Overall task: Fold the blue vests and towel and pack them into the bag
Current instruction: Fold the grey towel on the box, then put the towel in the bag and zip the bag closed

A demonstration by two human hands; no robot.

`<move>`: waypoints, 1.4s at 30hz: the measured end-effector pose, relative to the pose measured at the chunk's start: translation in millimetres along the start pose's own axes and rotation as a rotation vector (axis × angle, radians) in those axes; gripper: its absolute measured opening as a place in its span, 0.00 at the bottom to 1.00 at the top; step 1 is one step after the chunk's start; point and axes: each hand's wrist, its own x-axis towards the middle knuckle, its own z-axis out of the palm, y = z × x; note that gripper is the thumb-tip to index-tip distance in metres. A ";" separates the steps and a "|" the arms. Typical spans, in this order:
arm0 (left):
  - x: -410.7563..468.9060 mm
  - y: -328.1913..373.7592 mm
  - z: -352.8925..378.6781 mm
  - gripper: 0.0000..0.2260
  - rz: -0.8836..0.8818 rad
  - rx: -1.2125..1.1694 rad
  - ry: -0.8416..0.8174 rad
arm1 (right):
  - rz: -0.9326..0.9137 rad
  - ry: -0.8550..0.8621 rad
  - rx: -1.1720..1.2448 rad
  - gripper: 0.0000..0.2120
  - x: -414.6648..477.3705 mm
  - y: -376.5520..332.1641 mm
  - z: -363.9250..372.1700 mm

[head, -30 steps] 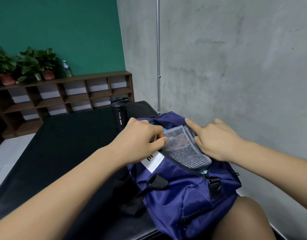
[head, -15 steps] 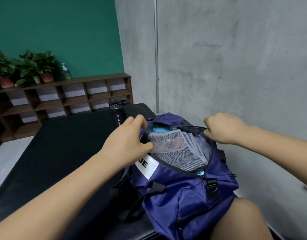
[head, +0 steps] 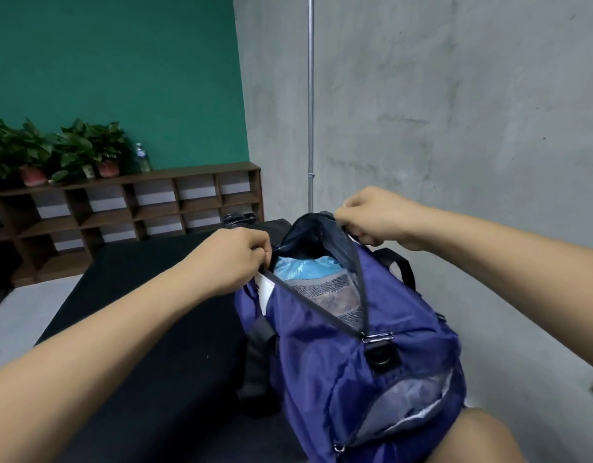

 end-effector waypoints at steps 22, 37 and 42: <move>53.0 -92.4 -63.9 0.08 0.000 0.050 0.138 | 0.001 -0.378 0.437 0.10 36.0 -113.9 107.0; -12.0 -161.3 -38.7 0.04 -0.126 -0.497 0.058 | -0.060 -0.229 0.247 0.08 87.6 -68.7 140.9; -43.9 -194.5 -16.8 0.04 -0.198 -0.546 0.171 | -0.068 -0.114 0.146 0.06 123.5 -57.0 144.6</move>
